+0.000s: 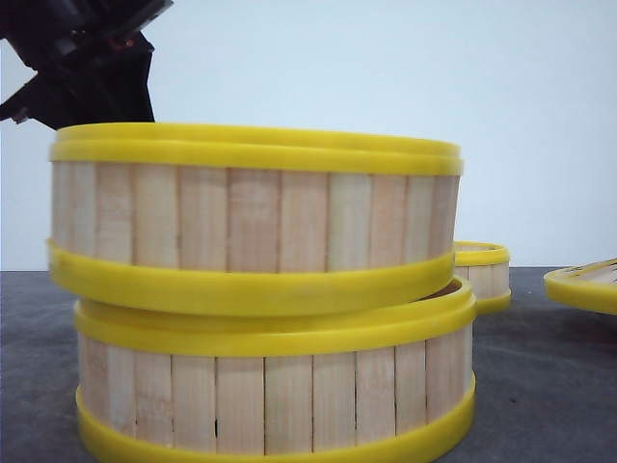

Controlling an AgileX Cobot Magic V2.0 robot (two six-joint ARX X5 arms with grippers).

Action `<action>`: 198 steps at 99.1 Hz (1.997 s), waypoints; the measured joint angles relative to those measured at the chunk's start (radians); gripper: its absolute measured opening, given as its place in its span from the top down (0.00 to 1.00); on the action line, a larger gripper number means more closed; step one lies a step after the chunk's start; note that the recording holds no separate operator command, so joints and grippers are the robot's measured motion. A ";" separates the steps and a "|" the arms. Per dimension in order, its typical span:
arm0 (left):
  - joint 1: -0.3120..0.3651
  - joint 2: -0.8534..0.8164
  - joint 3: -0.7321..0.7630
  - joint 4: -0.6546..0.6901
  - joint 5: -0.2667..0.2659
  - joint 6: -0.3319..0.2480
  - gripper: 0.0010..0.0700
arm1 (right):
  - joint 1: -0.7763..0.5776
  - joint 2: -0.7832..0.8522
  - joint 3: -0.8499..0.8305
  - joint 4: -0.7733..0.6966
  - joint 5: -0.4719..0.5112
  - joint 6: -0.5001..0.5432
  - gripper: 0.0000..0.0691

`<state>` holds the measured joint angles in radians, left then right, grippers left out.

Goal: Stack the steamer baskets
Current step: 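Carry the basket over the nearest bun basket and lower it on, then open the left gripper and withdraw it upward, then reach the right gripper to the rim of the one-bun basket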

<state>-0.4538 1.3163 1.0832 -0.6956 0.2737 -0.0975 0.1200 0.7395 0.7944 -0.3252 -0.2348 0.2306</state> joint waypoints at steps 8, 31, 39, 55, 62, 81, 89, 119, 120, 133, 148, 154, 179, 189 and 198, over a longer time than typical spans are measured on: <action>0.000 0.011 0.000 0.013 0.016 -0.002 0.97 | 0.000 0.000 0.000 0.000 0.000 0.000 0.36; 0.000 0.041 0.000 0.020 0.021 -0.007 0.97 | 0.000 0.000 0.000 0.000 0.000 0.000 0.36; 0.000 0.046 0.000 0.022 0.022 -0.008 0.97 | 0.000 0.000 0.000 0.000 0.000 -0.001 0.36; 0.000 0.063 0.000 0.023 0.029 -0.009 0.97 | 0.000 0.000 0.000 -0.001 0.000 -0.003 0.36; 0.000 0.069 0.000 0.024 0.029 -0.010 0.97 | 0.000 0.000 0.000 -0.001 0.000 -0.003 0.36; 0.000 0.086 0.000 0.024 0.030 -0.011 0.97 | 0.000 0.000 0.000 -0.002 0.000 -0.005 0.36; 0.000 0.093 0.000 0.024 0.032 -0.018 0.94 | 0.000 0.000 0.000 -0.005 0.000 -0.006 0.36; 0.000 0.095 0.000 0.061 0.033 -0.024 0.69 | 0.000 0.000 0.000 -0.008 0.000 -0.006 0.36; 0.000 0.095 0.000 0.064 0.033 -0.024 0.69 | 0.000 0.000 0.000 -0.008 0.000 -0.006 0.36; 0.000 0.080 0.000 0.124 0.031 -0.026 0.68 | 0.000 0.013 0.000 -0.008 0.000 -0.006 0.36; 0.005 -0.034 0.000 0.217 -0.053 -0.035 0.68 | 0.000 0.069 0.001 -0.009 0.000 -0.005 0.36; 0.010 -0.104 0.000 0.256 -0.097 -0.038 0.68 | 0.000 0.103 0.011 -0.015 0.000 -0.005 0.36; 0.024 -0.351 0.003 0.256 -0.171 -0.044 0.68 | 0.000 0.324 0.147 -0.014 0.004 -0.006 0.36; 0.024 -0.432 -0.021 0.244 -0.174 -0.045 0.68 | 0.000 0.438 0.217 -0.017 0.026 -0.006 0.36; 0.024 -0.525 -0.102 0.253 -0.188 -0.047 0.68 | 0.000 0.542 0.280 -0.035 0.026 -0.006 0.36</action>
<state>-0.4294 0.7918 0.9810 -0.4427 0.0856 -0.1444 0.1196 1.2819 1.0748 -0.3599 -0.2085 0.2249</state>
